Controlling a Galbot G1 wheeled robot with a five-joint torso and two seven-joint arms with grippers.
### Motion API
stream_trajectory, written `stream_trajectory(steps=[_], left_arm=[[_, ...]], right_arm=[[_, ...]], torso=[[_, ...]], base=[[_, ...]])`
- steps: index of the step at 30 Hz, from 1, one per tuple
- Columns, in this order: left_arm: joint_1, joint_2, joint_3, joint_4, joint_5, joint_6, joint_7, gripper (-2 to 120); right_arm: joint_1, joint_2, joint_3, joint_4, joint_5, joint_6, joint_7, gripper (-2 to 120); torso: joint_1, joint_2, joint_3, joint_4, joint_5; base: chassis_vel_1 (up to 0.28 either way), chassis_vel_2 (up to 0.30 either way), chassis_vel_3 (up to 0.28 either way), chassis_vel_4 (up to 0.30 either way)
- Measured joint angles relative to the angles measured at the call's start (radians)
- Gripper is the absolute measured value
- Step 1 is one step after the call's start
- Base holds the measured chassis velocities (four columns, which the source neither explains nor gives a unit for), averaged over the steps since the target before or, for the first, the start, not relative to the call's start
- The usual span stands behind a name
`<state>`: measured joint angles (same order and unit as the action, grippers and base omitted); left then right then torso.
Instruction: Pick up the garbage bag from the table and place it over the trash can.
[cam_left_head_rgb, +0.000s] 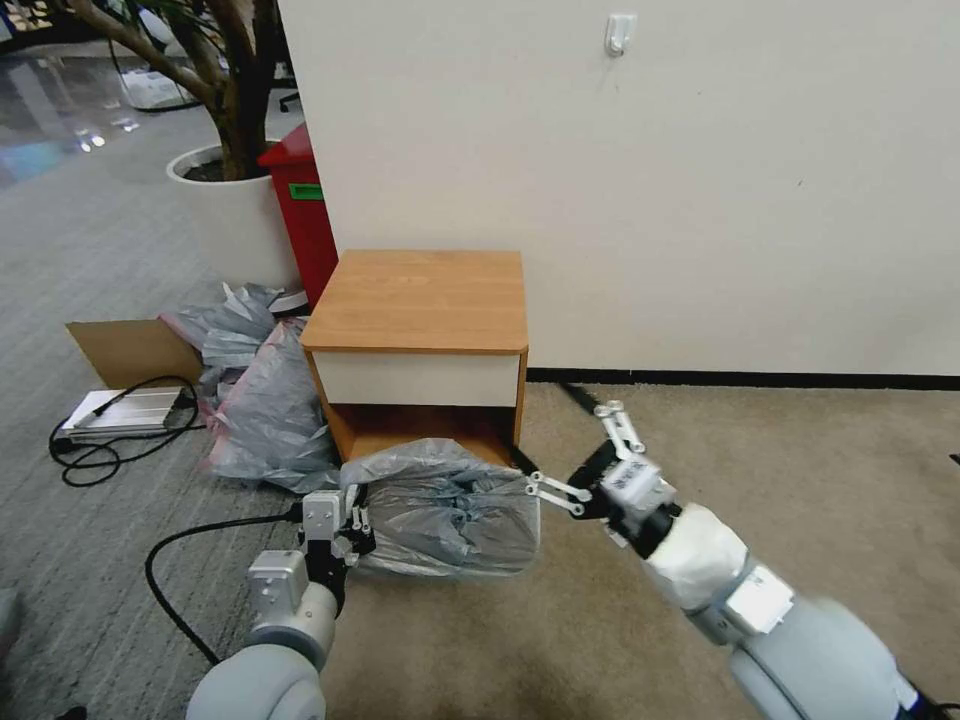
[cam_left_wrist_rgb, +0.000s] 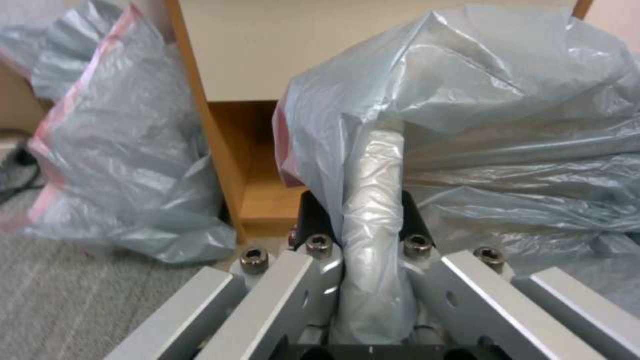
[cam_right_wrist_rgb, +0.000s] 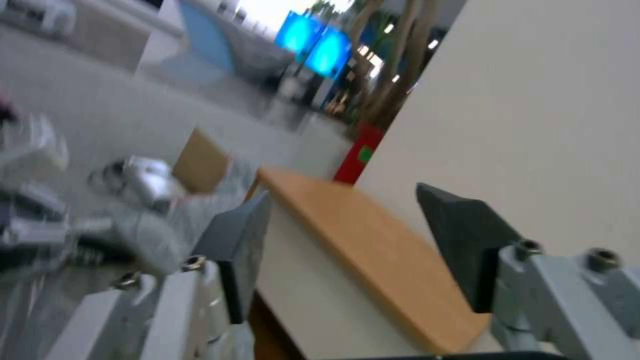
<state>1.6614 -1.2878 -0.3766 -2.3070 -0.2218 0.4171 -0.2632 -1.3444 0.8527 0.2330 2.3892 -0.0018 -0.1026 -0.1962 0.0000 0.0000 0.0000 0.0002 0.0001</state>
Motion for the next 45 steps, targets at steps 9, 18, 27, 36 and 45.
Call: stream_trajectory(steps=[9, 18, 27, 36, 45], left_arm=[[0.004, -0.044, 0.039, 0.008, 0.061, -0.008, 0.002, 4], [0.002, -0.07, 0.083, 0.031, 0.094, -0.01, 0.001, 4], [-0.001, -0.08, 0.094, 0.043, 0.103, -0.011, -0.002, 4], [0.0, -0.087, 0.115, 0.052, 0.117, -0.011, -0.003, 4], [0.009, -0.103, 0.162, 0.051, 0.141, -0.007, -0.004, 4]], right_arm=[[0.098, -0.117, -0.147, -0.043, 0.097, -0.251, 0.028, 28], [0.191, -0.087, -0.318, -0.134, 0.07, -0.34, -0.026, 0], [0.357, 0.003, -0.483, -0.336, 0.018, -0.382, -0.065, 0], [0.483, 0.08, -0.608, -0.491, 0.002, -0.412, -0.063, 0], [0.535, 0.153, -0.655, -0.637, -0.028, -0.417, -0.061, 0]], torso=[[0.0, 0.0, 0.0, -0.0003, 0.0], [0.0, 0.0, 0.0, -0.0003, 0.0], [0.0, 0.0, 0.0, -0.0002, -0.0001], [0.0, 0.0, 0.0, -0.0001, -0.0001], [0.0, 0.0, 0.0, -0.0002, -0.0002]], base=[[0.0, 0.0, 0.0, 0.0], [0.0, 0.0, 0.0, 0.0], [0.0, 0.0, 0.0, 0.0], [0.0, 0.0, 0.0, 0.0], [0.0, 0.0, 0.0, 0.0]])
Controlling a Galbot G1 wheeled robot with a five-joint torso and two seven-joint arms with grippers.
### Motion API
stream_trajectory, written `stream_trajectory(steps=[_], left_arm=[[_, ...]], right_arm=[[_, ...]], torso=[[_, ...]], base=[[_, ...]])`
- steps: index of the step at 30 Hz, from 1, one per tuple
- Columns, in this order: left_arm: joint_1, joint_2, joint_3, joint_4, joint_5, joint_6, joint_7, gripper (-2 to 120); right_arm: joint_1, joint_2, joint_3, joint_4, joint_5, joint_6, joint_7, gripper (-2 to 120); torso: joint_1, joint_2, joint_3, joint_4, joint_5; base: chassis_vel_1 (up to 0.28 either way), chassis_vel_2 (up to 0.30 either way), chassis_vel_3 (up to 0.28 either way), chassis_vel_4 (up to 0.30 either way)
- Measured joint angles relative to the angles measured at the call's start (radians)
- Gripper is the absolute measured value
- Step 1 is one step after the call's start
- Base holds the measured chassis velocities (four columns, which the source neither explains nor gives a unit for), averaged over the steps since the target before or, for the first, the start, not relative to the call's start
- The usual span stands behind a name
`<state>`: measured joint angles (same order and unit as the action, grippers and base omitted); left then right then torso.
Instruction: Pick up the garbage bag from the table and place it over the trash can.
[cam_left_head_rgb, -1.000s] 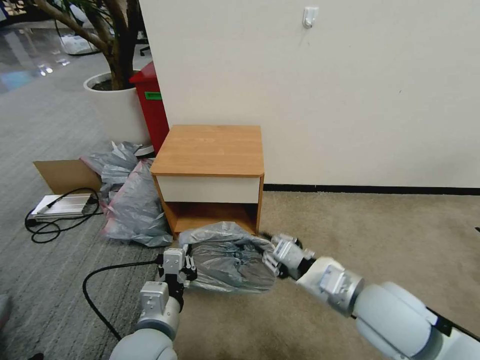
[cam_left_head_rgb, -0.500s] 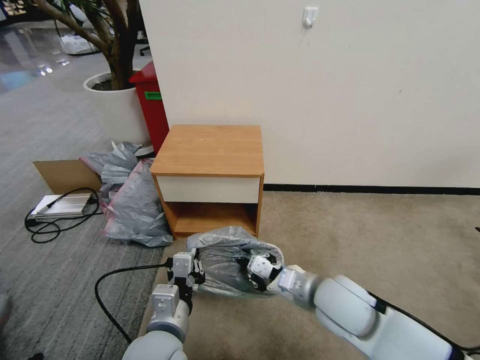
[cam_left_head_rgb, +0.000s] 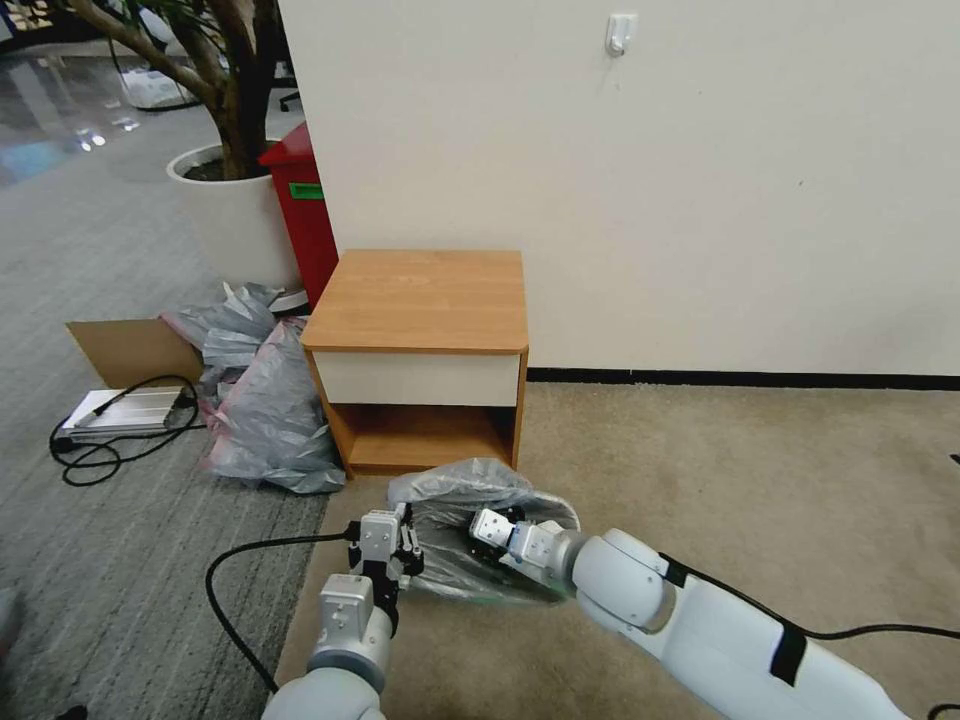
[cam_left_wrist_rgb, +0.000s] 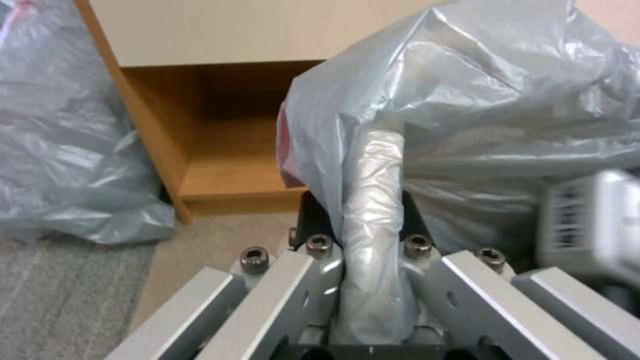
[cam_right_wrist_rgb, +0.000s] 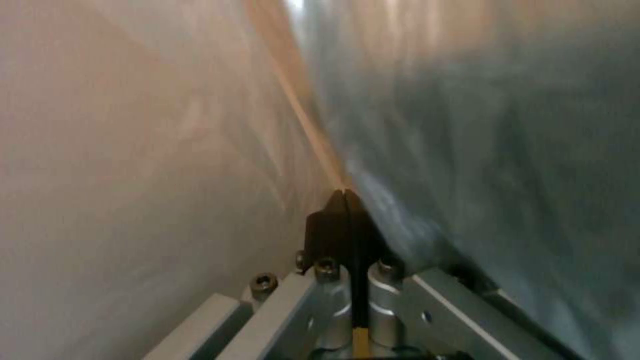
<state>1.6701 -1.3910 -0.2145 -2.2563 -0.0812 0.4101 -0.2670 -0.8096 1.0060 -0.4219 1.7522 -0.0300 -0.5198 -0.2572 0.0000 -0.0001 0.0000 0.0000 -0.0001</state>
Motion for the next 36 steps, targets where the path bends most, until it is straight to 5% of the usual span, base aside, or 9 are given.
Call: stream_trajectory(steps=[7, 12, 20, 22, 25, 30, 36], left_arm=[[-0.007, -0.002, -0.007, 0.01, -0.003, 0.004, -0.001, 4], [-0.035, 0.003, -0.044, 0.03, -0.086, 0.033, -0.025, 4], [-0.061, 0.001, -0.075, 0.053, -0.318, 0.134, -0.089, 4], [-0.063, 0.002, -0.079, 0.053, -0.365, 0.15, -0.094, 4], [-0.066, 0.011, -0.094, 0.059, -0.504, 0.169, -0.089, 4], [-0.074, 0.022, -0.112, 0.088, -0.552, 0.164, -0.046, 4], [-0.071, 0.04, -0.111, 0.128, -0.548, 0.154, -0.029, 4]], right_arm=[[-0.027, -0.003, 0.014, 0.006, -0.005, 0.008, 0.0, 0], [-0.139, -0.092, 0.122, 0.162, 0.003, 0.046, -0.016, 0], [-0.409, -0.245, 0.455, 0.505, 0.168, 0.161, -0.004, 0], [-0.469, -0.232, 0.529, 0.533, 0.192, 0.203, 0.012, 0], [-0.632, -0.112, 0.684, 0.574, 0.23, 0.344, 0.082, 0], [-0.761, 0.08, 0.739, 0.557, 0.221, 0.455, 0.097, 19], [-0.794, 0.184, 0.729, 0.494, 0.184, 0.516, 0.095, 36]], torso=[[0.0, 0.0, 0.0, 0.0001, 0.0004], [0.0, 0.0, 0.0, 0.0, 0.0003], [0.0, 0.0, 0.0, 0.0001, -0.0001], [0.0, 0.0, 0.0, 0.0001, -0.0003], [0.0, 0.0, 0.0, -0.0001, 0.0001], [0.0, 0.0, 0.0, -0.0002, 0.0], [0.0, 0.0, 0.0, -0.0001, 0.0]], base=[[0.0, 0.0, 0.0, 0.0], [0.0, 0.0, 0.0, 0.0], [0.0, 0.0, 0.0, 0.0], [0.0, 0.0, 0.0, 0.0], [0.0, 0.0, 0.0, 0.0], [0.0, 0.0, 0.0, 0.0], [0.0, 0.0, 0.0, 0.0]])
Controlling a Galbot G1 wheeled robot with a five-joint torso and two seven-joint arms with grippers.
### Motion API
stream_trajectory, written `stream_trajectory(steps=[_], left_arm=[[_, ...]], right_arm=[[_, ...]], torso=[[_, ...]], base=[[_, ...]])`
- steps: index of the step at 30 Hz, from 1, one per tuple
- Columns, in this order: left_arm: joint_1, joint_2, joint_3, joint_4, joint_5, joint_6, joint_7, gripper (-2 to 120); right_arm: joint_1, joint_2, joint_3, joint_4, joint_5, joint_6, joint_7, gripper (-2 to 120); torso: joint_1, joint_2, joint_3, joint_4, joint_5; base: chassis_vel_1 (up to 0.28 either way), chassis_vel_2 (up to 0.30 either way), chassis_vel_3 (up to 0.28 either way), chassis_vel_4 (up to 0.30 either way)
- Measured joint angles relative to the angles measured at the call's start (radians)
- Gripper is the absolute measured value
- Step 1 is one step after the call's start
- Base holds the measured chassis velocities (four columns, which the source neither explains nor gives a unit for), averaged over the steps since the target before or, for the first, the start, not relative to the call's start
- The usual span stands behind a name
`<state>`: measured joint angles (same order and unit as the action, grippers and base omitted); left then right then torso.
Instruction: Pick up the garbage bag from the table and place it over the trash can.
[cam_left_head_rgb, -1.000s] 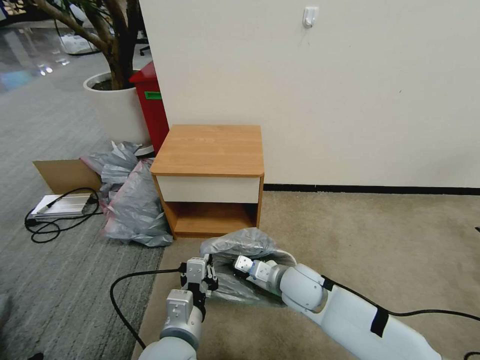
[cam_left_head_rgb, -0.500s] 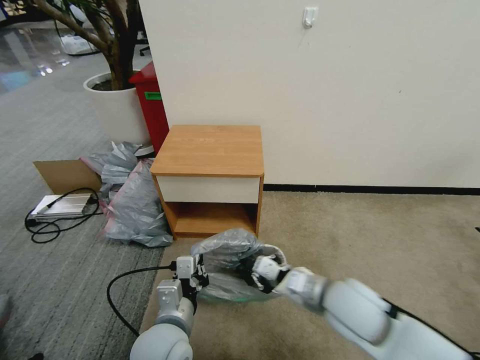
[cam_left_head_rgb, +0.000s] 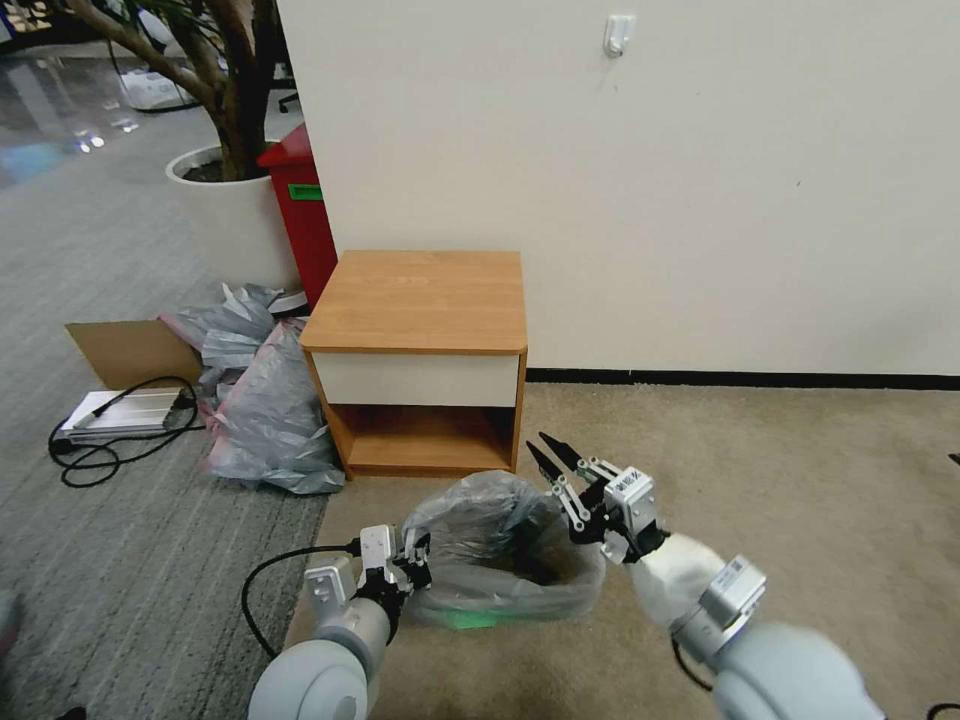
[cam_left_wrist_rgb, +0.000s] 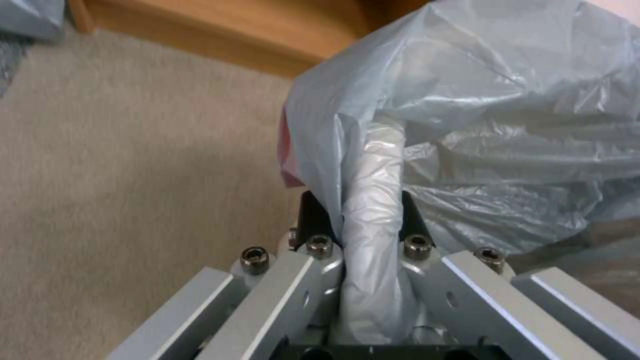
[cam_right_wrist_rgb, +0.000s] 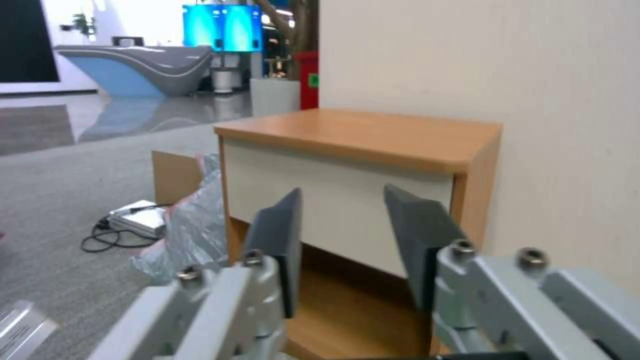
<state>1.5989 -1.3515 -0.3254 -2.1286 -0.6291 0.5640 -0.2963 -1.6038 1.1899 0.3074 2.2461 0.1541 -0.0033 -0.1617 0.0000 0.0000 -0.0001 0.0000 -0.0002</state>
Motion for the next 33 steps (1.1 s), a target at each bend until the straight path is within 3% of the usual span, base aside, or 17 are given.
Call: stream_trajectory(steps=[3, 9, 15, 30, 33], left_arm=[[0.004, 0.009, 0.004, 0.015, 0.007, -0.013, 0.016, 4], [0.005, 0.018, 0.005, 0.025, 0.018, -0.015, 0.023, 6], [0.007, 0.018, 0.003, 0.029, 0.028, -0.017, 0.022, 30], [0.022, 0.036, 0.0, 0.011, 0.054, -0.022, 0.015, 81], [0.038, 0.071, 0.0, -0.011, 0.112, -0.068, 0.035, 93]], right_arm=[[0.001, 0.033, -0.003, -0.028, -0.005, 0.015, -0.004, 51], [0.009, 0.059, -0.002, -0.057, -0.002, 0.027, -0.007, 69], [0.021, 0.06, -0.004, -0.08, 0.015, 0.034, -0.009, 95], [0.043, 0.051, -0.006, -0.095, 0.039, 0.027, -0.009, 100], [0.042, 0.058, -0.006, -0.095, 0.038, 0.027, 0.015, 100]], torso=[[0.0, 0.0, 0.0, 0.0002, -0.0002], [0.0, 0.0, 0.0, 0.0001, 0.0], [0.0, 0.0, 0.0, 0.0001, 0.0002], [0.0, 0.0, 0.0, 0.0, 0.0], [0.0, 0.0, 0.0, 0.0001, 0.0001]], base=[[0.0, 0.0, 0.0, 0.0], [0.0, 0.0, 0.0, 0.0], [0.0, 0.0, 0.0, 0.0], [0.0, 0.0, 0.0, 0.0], [0.0, 0.0, 0.0, 0.0]])
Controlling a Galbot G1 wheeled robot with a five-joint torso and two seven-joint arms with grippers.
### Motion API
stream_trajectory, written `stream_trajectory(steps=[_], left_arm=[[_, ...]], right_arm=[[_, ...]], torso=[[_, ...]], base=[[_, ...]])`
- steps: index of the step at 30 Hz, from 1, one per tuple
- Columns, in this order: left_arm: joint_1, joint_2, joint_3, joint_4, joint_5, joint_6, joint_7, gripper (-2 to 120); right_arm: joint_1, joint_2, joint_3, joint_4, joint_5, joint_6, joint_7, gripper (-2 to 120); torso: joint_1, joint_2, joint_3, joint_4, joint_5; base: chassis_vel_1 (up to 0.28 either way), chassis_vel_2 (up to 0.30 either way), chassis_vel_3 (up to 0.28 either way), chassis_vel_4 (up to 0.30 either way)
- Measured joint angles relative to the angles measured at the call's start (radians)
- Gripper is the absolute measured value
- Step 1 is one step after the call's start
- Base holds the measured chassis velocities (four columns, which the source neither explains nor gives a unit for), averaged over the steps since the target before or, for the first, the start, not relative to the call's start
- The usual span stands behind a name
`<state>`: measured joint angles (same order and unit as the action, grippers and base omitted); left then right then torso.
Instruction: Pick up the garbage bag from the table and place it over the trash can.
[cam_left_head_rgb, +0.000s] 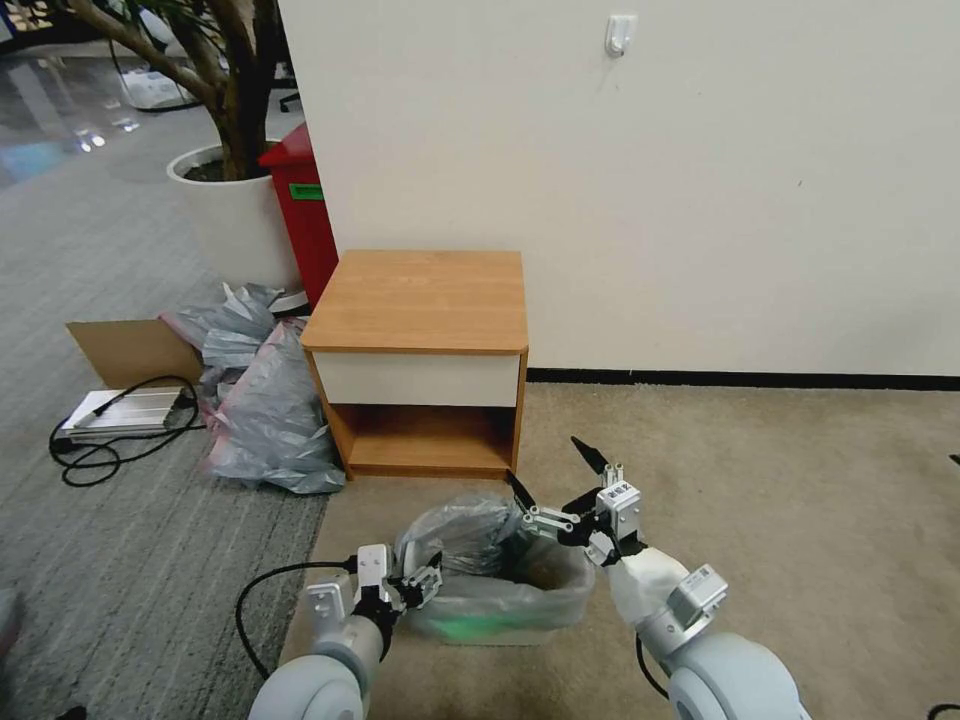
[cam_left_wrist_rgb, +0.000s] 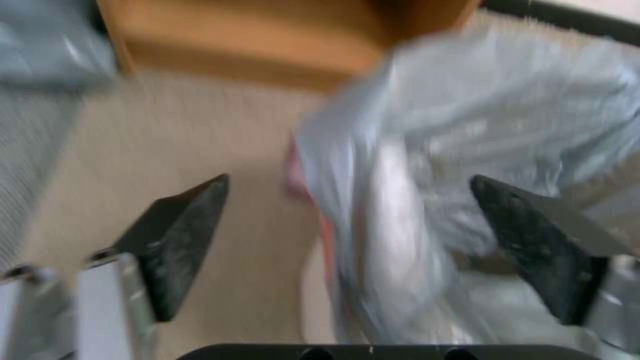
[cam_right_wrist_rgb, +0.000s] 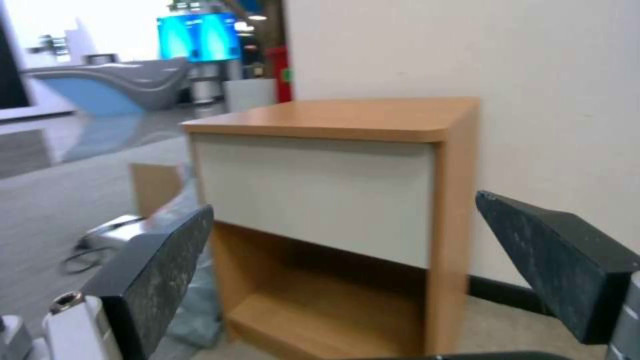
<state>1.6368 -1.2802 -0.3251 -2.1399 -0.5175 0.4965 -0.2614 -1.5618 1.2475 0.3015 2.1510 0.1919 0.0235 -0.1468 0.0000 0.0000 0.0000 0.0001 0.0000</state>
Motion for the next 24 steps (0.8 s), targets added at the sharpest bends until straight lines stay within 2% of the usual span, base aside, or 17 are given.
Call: stream_trajectory(steps=[1, 2, 3, 4, 5, 6, 7, 9, 13, 15, 24], left_arm=[[0.008, 0.021, 0.0, -0.009, 0.052, -0.053, 0.019, 97], [0.008, 0.021, 0.0, -0.009, 0.052, -0.053, 0.019, 97], [0.011, 0.03, -0.002, -0.011, 0.091, -0.099, 0.034, 99], [0.013, 0.036, -0.005, -0.004, 0.136, -0.174, 0.053, 99], [0.015, 0.039, -0.012, 0.026, 0.208, -0.324, 0.082, 100], [0.016, 0.039, -0.023, 0.054, 0.256, -0.42, 0.107, 100], [0.016, 0.039, -0.023, 0.054, 0.256, -0.42, 0.107, 100], [0.018, 0.033, -0.06, 0.098, 0.35, -0.569, 0.153, 100], [0.027, 0.031, -0.09, 0.113, 0.386, -0.627, 0.163, 100], [0.037, 0.031, -0.12, 0.118, 0.39, -0.661, 0.153, 100], [0.036, 0.027, -0.141, 0.115, 0.379, -0.679, 0.145, 100]], right_arm=[[-0.004, 0.011, -0.004, 0.0, -0.005, -0.003, 0.05, 100], [-0.004, 0.011, -0.004, 0.0, -0.005, -0.003, 0.05, 100], [-0.008, 0.021, -0.008, 0.0, -0.012, -0.012, 0.09, 100], [-0.014, 0.033, -0.012, 0.0, -0.023, -0.022, 0.135, 100], [-0.023, 0.053, -0.01, -0.002, -0.043, -0.032, 0.188, 100], [-0.03, 0.065, -0.006, -0.006, -0.056, -0.034, 0.212, 100], [-0.03, 0.065, -0.006, -0.006, -0.056, -0.034, 0.212, 100], [-0.051, 0.093, 0.01, -0.02, -0.079, -0.028, 0.252, 100], [-0.078, 0.114, 0.032, -0.035, -0.088, -0.009, 0.273, 100], [-0.107, 0.127, 0.061, -0.058, -0.1, 0.039, 0.276, 100], [-0.12, 0.135, 0.083, -0.07, -0.114, 0.075, 0.25, 100]], torso=[[0.0, 0.0, 0.0, 0.0, 0.0], [0.0, 0.0, 0.0, 0.0, 0.0], [0.0, 0.0, 0.0, 0.0, 0.0], [0.0, 0.0, 0.0, -0.0001, 0.0], [0.0, 0.0, 0.0, -0.0001, 0.0001], [0.0, 0.0, 0.0, -0.0001, 0.0], [0.0, 0.0, 0.0, -0.0001, 0.0], [0.0, 0.0, 0.0, 0.0, -0.0003], [0.0, 0.0, 0.0, -0.0001, 0.0], [0.0, 0.0, 0.0, -0.0001, 0.0001], [0.0, 0.0, 0.0, -0.0001, 0.0]], base=[[0.0, 0.0, 0.0, 0.0], [0.0, 0.0, 0.0, 0.0], [0.0, 0.0, 0.0, 0.0], [0.0, 0.0, 0.0, 0.0], [0.0, 0.0, 0.0, 0.0], [0.0, 0.0, 0.0, 0.0], [0.0, 0.0, 0.0, 0.0], [0.0, 0.0, 0.0, 0.0], [0.0, 0.0, 0.0, 0.0], [0.0, 0.0, 0.0, 0.0], [0.0, 0.0, 0.0, 0.0]])
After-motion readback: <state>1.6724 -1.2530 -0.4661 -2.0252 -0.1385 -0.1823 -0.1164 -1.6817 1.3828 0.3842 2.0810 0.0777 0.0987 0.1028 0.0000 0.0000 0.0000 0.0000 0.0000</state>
